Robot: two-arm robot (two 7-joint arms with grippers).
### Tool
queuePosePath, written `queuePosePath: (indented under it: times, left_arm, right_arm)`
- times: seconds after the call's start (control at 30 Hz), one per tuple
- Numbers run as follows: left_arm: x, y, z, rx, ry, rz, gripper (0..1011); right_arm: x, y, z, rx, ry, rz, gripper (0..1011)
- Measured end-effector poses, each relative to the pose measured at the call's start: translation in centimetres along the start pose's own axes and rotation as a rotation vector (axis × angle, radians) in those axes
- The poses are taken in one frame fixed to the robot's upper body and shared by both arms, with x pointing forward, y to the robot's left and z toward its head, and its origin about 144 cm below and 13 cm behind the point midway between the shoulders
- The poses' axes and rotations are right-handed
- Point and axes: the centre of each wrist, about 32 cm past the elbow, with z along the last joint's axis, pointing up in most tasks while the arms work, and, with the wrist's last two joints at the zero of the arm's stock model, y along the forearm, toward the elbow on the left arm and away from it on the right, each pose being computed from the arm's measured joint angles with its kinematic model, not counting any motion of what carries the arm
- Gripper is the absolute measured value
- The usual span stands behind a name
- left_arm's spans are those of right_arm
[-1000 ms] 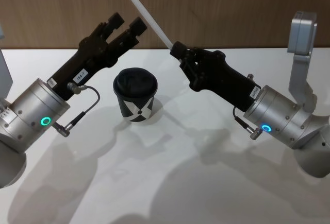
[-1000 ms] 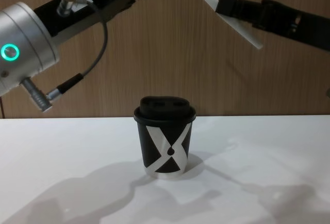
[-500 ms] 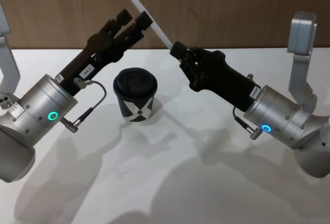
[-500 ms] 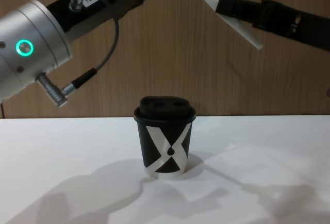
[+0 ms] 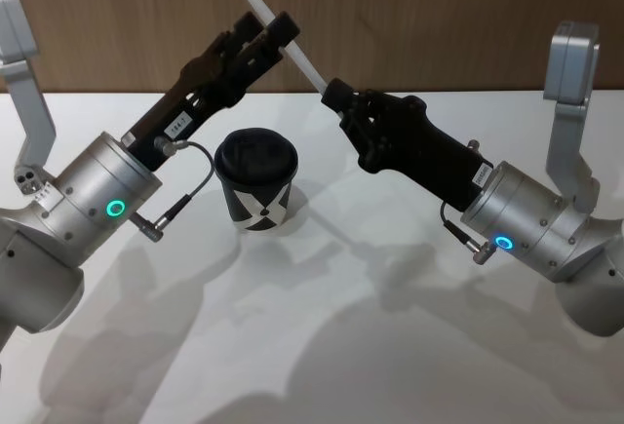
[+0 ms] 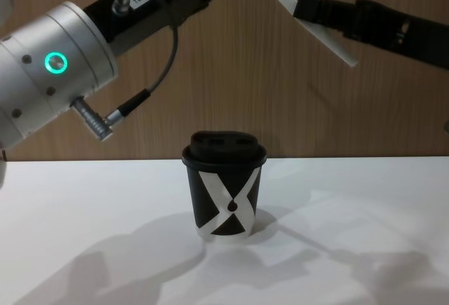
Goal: Pick up the straw with one hand, pass it to the other hand, and insert it into the cup.
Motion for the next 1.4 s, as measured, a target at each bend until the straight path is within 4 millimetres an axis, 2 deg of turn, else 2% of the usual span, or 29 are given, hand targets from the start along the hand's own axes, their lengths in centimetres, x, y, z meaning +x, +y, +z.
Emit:
queuePosePath:
  times: [1.1,1.23,1.4]
  left_arm:
    - [1.2,-1.6,-0.9,-0.012,0.045,-0.013,1003]
    - [1.2,-1.7,-0.9,-0.012,0.043,-0.017,956]
    - [1.2,-1.7,-1.0,-0.012,0.038,-0.021,818]
  right_arm:
    - [0.0,0.0,0.0,0.000,0.000,0.000,1]
    - [0.0,0.0,0.0,0.000,0.000,0.000,1]
    - [0.0,0.0,0.0,0.000,0.000,0.000,1]
